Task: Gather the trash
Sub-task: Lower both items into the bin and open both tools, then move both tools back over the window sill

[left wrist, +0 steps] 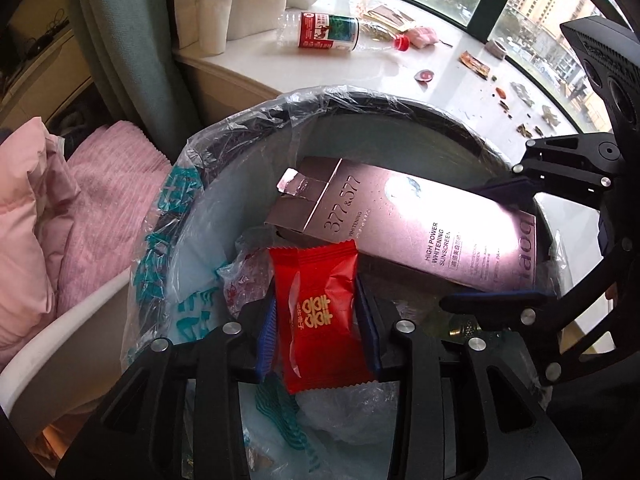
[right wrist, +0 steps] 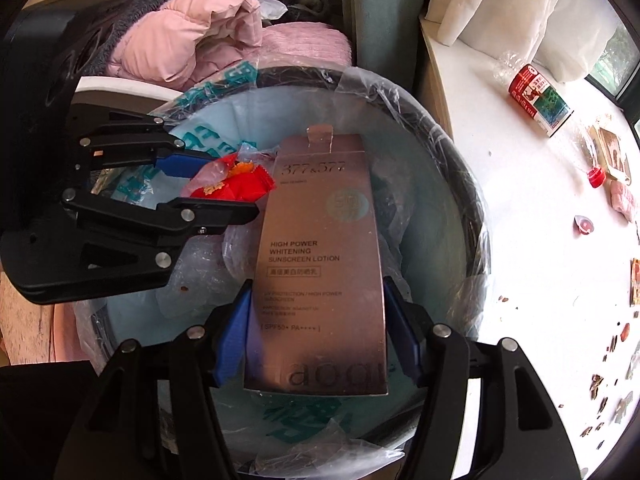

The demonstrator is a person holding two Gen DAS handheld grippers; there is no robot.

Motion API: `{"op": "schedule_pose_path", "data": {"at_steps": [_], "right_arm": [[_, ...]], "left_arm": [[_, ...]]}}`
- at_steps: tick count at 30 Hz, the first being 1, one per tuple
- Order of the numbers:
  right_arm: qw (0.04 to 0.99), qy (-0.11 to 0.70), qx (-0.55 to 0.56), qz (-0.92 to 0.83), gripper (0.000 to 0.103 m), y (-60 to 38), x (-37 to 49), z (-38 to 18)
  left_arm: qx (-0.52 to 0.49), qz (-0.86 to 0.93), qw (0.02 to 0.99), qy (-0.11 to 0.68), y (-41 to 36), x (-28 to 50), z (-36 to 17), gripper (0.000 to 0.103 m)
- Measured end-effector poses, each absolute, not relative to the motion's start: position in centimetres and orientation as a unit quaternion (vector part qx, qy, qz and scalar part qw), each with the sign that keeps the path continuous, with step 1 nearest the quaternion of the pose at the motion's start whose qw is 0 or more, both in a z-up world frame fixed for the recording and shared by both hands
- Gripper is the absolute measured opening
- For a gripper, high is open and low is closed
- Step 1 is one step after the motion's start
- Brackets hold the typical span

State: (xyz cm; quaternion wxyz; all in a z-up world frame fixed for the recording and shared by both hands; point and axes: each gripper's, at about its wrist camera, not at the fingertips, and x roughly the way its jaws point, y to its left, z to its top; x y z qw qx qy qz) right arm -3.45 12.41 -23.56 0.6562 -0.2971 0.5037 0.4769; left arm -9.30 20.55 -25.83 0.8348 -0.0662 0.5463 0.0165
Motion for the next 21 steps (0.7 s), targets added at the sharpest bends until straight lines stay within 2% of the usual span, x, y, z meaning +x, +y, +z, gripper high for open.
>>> {"op": "schedule_pose_path", "data": {"at_steps": [1,2,4,5,8,21], "right_arm": [[0.660,0.496,-0.294,0.481,0.086,12.2,-3.6,-23.1],[0.663,0.489,-0.291,0.486,0.090,12.0,-3.7,-22.7],[0.672,0.474,-0.290,0.489,0.090,11.5,-3.8,-21.9],[0.677,0.467,-0.288,0.491,0.090,11.3,-3.8,-21.5],[0.693,0.453,-0.275,0.489,0.094,10.6,-3.6,-20.3],[0.758,0.432,-0.217,0.439,0.094,6.7,-1.8,-16.0]], "left_arm": [[-0.063,0.015,0.838,0.542,20.4,-9.4,-25.6,0.044],[-0.057,0.014,0.841,0.538,20.3,-9.6,-25.2,0.059],[-0.043,0.015,0.847,0.530,20.0,-9.8,-24.5,0.081],[-0.040,0.014,0.850,0.525,20.0,-9.8,-24.2,0.088],[-0.036,0.010,0.855,0.517,19.9,-9.8,-23.2,0.097],[-0.015,-0.011,0.878,0.479,18.6,-9.2,-19.3,0.097]]}}
